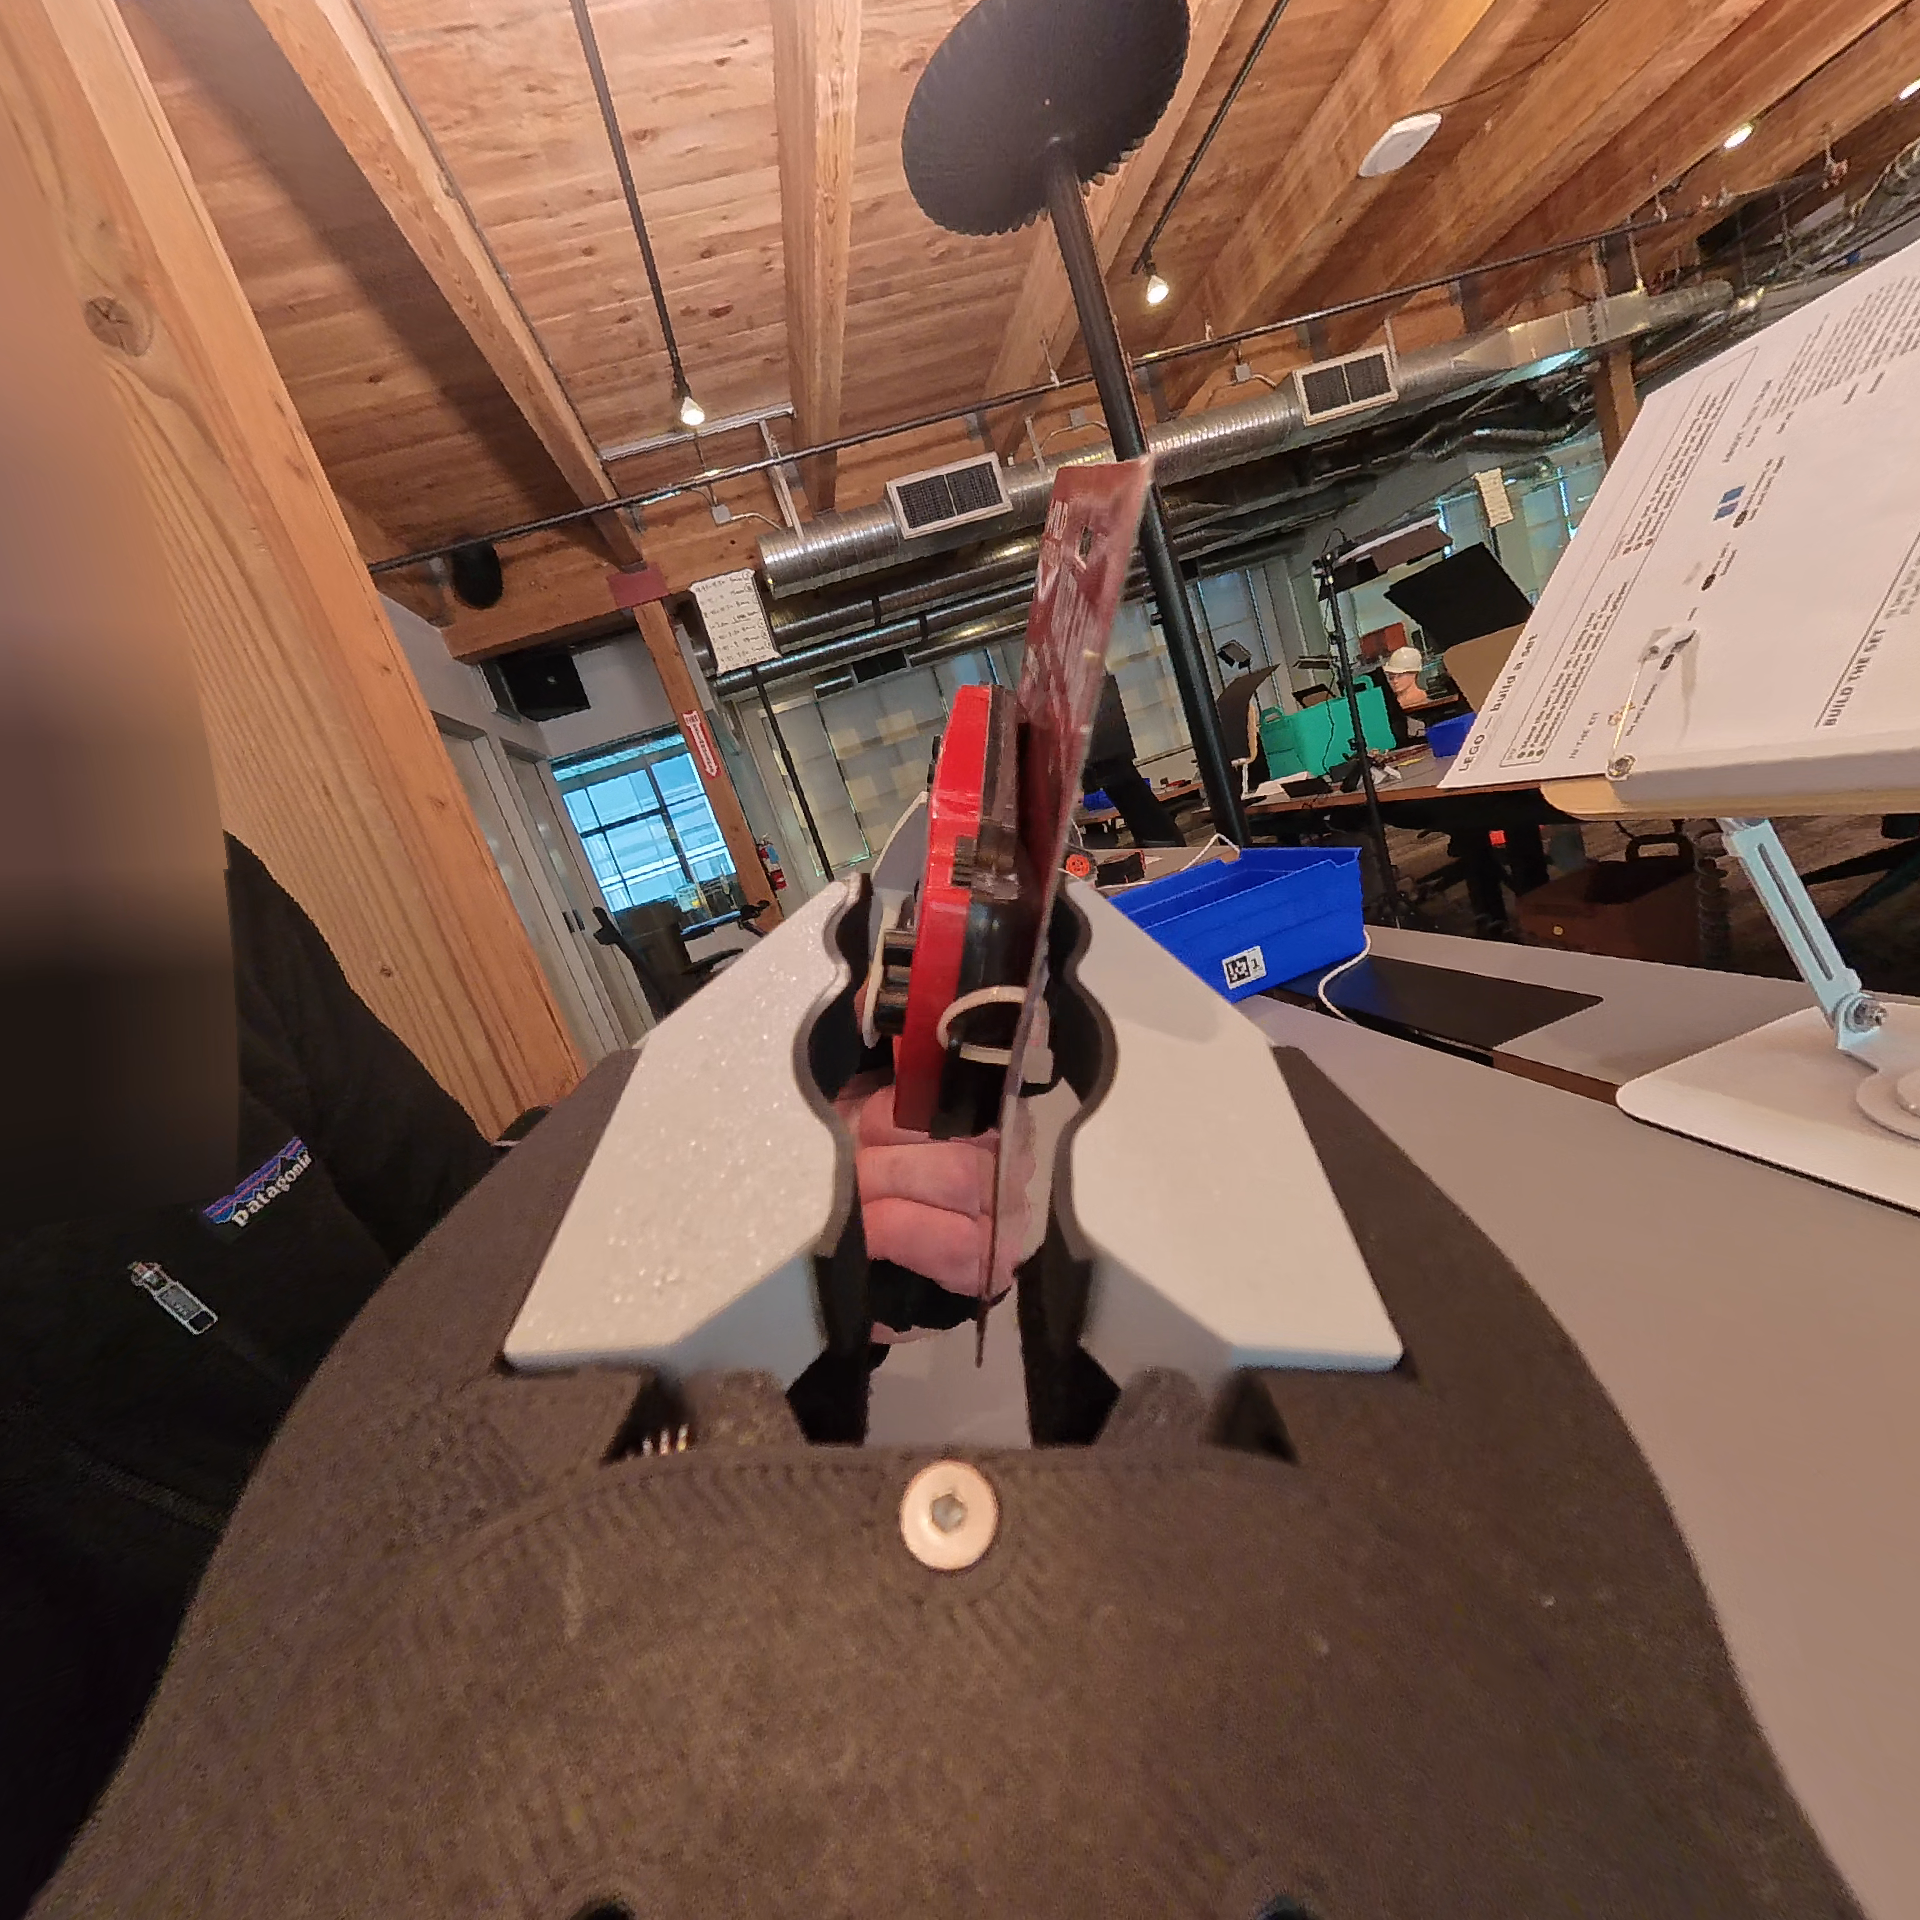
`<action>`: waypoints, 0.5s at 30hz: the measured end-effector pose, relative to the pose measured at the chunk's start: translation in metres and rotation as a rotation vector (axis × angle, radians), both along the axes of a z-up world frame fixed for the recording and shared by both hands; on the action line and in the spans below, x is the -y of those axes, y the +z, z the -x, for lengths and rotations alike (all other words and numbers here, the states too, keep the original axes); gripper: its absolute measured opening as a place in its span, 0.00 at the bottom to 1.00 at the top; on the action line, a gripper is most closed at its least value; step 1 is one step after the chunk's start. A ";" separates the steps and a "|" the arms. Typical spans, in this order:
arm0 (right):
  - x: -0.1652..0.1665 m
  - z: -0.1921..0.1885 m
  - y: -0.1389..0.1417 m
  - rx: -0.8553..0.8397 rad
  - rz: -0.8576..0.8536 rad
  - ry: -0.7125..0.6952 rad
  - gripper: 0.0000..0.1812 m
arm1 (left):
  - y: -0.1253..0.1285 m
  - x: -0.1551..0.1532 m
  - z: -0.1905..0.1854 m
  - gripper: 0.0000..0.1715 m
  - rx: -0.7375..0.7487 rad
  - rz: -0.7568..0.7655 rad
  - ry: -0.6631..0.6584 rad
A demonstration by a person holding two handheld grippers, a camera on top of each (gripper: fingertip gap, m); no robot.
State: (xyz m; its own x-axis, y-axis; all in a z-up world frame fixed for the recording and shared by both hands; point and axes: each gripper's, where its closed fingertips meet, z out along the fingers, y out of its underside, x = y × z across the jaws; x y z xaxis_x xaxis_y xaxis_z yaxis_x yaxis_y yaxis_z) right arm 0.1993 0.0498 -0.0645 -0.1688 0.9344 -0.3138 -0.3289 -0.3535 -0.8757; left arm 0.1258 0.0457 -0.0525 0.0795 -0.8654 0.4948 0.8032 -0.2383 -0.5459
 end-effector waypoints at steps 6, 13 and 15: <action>-0.001 0.000 -0.002 0.011 0.001 -0.007 0.13 | 0.001 0.001 0.000 0.14 0.001 -0.004 -0.002; 0.006 0.003 -0.004 0.026 -0.008 0.030 0.25 | 0.001 0.000 0.002 0.14 0.009 0.003 0.005; 0.006 0.005 -0.006 0.035 -0.008 0.029 0.22 | 0.001 0.000 0.003 0.14 0.019 0.005 0.004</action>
